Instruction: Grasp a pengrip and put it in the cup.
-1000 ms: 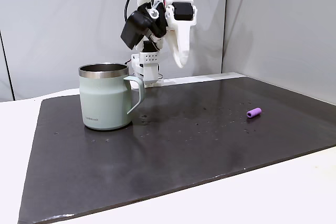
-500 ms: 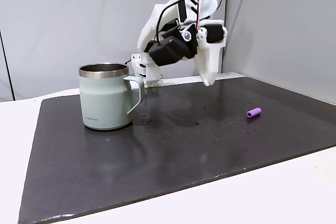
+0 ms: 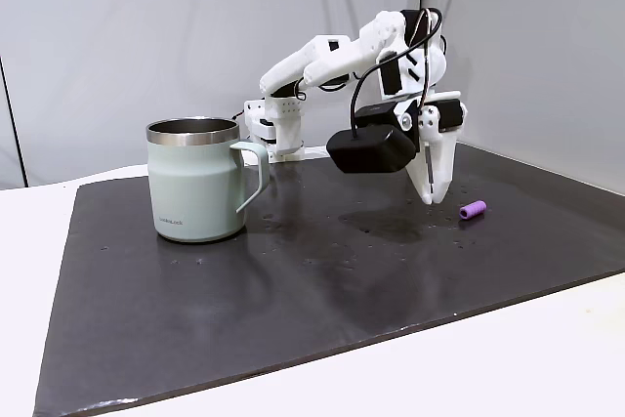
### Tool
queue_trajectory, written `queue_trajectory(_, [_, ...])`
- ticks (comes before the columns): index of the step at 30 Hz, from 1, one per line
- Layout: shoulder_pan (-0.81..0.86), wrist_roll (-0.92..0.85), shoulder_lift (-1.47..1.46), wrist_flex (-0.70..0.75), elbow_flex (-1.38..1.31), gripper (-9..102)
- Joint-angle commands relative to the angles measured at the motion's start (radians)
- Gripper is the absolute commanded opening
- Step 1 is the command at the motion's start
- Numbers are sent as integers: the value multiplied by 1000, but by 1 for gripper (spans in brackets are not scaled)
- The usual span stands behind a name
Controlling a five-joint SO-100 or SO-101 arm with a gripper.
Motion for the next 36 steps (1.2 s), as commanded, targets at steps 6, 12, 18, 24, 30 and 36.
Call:
queue_trajectory(6, [-8,-26,-57,-78,-115,0])
queue_trajectory(12, [-35,-32,-60,-133,-124,6])
queue_trajectory(18, [-81,-60,-54,-104,-135,17])
queue_trajectory(24, [-124,-173,-63,28,-135,24])
queue_trajectory(30, [-135,-215,-64,106,-135,25])
queue_trajectory(36, [-150,-227,-104,95,-135,25])
